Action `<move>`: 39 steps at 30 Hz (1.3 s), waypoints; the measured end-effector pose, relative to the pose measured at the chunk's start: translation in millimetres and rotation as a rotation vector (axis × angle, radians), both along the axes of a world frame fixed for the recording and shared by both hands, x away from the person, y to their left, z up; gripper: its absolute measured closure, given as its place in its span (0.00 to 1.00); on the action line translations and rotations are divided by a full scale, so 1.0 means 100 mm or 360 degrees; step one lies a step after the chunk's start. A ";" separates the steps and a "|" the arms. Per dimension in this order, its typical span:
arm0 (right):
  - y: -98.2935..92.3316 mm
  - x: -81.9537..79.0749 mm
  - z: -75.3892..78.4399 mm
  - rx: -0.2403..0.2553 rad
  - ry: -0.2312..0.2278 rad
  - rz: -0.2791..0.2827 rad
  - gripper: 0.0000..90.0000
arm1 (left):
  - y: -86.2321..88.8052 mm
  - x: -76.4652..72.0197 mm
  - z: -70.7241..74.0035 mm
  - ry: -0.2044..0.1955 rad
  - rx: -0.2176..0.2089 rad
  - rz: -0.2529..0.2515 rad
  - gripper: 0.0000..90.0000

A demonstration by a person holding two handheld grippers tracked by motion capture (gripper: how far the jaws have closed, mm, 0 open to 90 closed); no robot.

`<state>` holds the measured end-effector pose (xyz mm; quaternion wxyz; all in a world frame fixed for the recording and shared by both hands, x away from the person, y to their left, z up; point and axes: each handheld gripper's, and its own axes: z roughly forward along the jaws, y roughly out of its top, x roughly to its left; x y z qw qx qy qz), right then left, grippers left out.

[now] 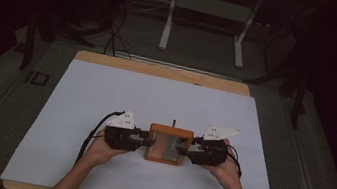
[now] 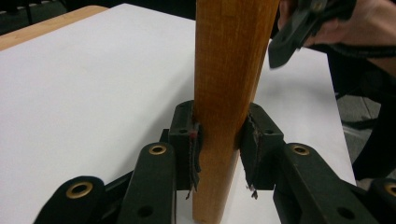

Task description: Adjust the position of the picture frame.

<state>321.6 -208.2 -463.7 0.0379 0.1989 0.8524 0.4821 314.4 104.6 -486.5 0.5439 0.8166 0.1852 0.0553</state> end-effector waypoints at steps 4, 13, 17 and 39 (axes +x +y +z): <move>-0.07 0.03 -0.12 0.0008 0.0038 -0.0022 0.70 | 0.00 0.01 -0.02 0.0016 -0.0034 0.0027 0.76; -0.08 0.08 -0.16 0.0092 0.0092 -0.0078 0.71 | 0.04 0.06 -0.03 0.0099 -0.0080 0.0107 0.76; -0.01 0.14 -0.18 0.0130 0.0163 -0.0113 0.71 | 0.12 0.10 -0.04 0.0149 -0.0124 0.0156 0.76; 0.13 0.38 -0.28 0.0296 0.0544 -0.0217 0.74 | 0.31 0.27 -0.13 0.0479 -0.0247 0.0369 0.76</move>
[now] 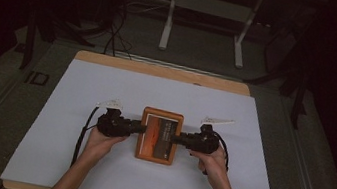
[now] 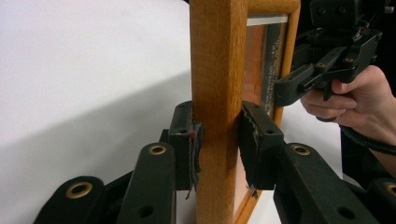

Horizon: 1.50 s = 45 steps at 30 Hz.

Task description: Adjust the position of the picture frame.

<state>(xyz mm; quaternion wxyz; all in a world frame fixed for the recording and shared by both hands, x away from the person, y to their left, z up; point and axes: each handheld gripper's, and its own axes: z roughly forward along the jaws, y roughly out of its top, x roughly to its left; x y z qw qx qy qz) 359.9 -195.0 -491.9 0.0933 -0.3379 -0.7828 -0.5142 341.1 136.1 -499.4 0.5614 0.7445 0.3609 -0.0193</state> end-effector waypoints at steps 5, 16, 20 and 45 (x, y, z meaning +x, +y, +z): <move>0.01 0.02 -0.01 -0.0017 -0.0001 -0.0019 0.72 | -0.01 0.00 0.00 0.0002 0.0006 0.0014 0.76; 0.08 0.03 -0.03 -0.0060 -0.0022 -0.0118 0.68 | -0.02 0.02 -0.02 0.0009 0.0032 0.0061 0.75; 0.10 0.03 -0.04 -0.0102 -0.0038 -0.0178 0.68 | -0.02 0.04 -0.04 -0.0001 0.0053 0.0078 0.73; 0.15 0.22 -0.22 -0.0215 0.0179 -0.0401 0.63 | -0.07 0.36 -0.34 0.0249 0.0059 0.0126 0.62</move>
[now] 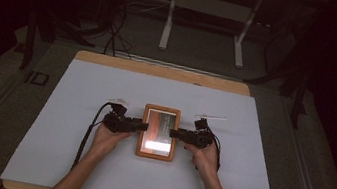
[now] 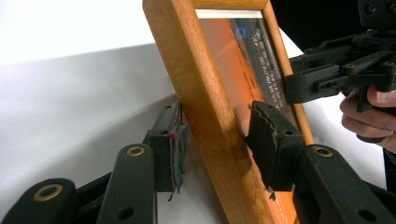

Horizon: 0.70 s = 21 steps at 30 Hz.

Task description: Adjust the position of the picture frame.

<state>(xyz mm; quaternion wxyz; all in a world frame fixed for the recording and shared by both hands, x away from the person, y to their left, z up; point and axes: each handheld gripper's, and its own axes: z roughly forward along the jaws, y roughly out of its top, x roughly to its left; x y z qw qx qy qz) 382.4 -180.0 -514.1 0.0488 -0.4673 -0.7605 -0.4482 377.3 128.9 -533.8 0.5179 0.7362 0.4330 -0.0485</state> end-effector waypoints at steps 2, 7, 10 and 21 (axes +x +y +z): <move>-0.01 0.01 -0.02 0.0004 0.0013 -0.0005 0.63 | 0.00 0.01 -0.01 0.0010 -0.0005 -0.0003 0.62; -0.02 0.04 -0.09 0.0030 0.0081 -0.0028 0.61 | -0.05 0.06 -0.08 0.0066 0.0012 0.0010 0.58; -0.03 0.04 -0.12 0.0032 0.0090 -0.0029 0.60 | -0.06 0.06 -0.10 0.0046 0.0022 0.0002 0.56; -0.02 -0.01 -0.04 -0.0133 -0.0070 -0.0060 0.53 | -0.05 -0.06 0.04 -0.0123 0.0202 0.0062 0.46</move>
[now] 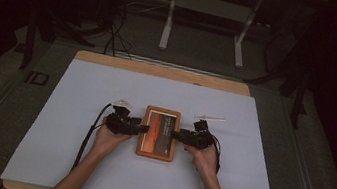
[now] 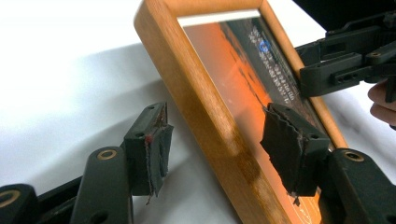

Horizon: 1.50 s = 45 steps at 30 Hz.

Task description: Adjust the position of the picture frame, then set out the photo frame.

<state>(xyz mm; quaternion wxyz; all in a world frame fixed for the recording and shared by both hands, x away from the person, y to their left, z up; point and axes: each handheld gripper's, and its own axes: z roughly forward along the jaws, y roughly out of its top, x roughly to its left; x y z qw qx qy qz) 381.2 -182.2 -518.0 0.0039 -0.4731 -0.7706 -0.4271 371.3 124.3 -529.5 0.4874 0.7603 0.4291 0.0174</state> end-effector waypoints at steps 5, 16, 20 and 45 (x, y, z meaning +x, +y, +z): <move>-0.09 -0.01 0.09 -0.0017 -0.0081 -0.0038 0.52 | 0.08 -0.05 0.09 -0.0057 0.0011 0.0055 0.46; -0.07 -0.06 0.22 -0.0079 -0.0270 -0.0024 0.55 | 0.19 -0.17 0.18 -0.0107 -0.0033 0.0074 0.48; -0.04 -0.07 0.27 -0.0113 -0.0340 0.0003 0.58 | 0.22 -0.22 0.21 -0.0127 -0.0034 0.0065 0.49; 0.32 0.22 0.33 -0.0308 -0.0528 0.0094 1.00 | 0.20 -0.38 0.22 -0.0184 0.0047 0.0050 0.49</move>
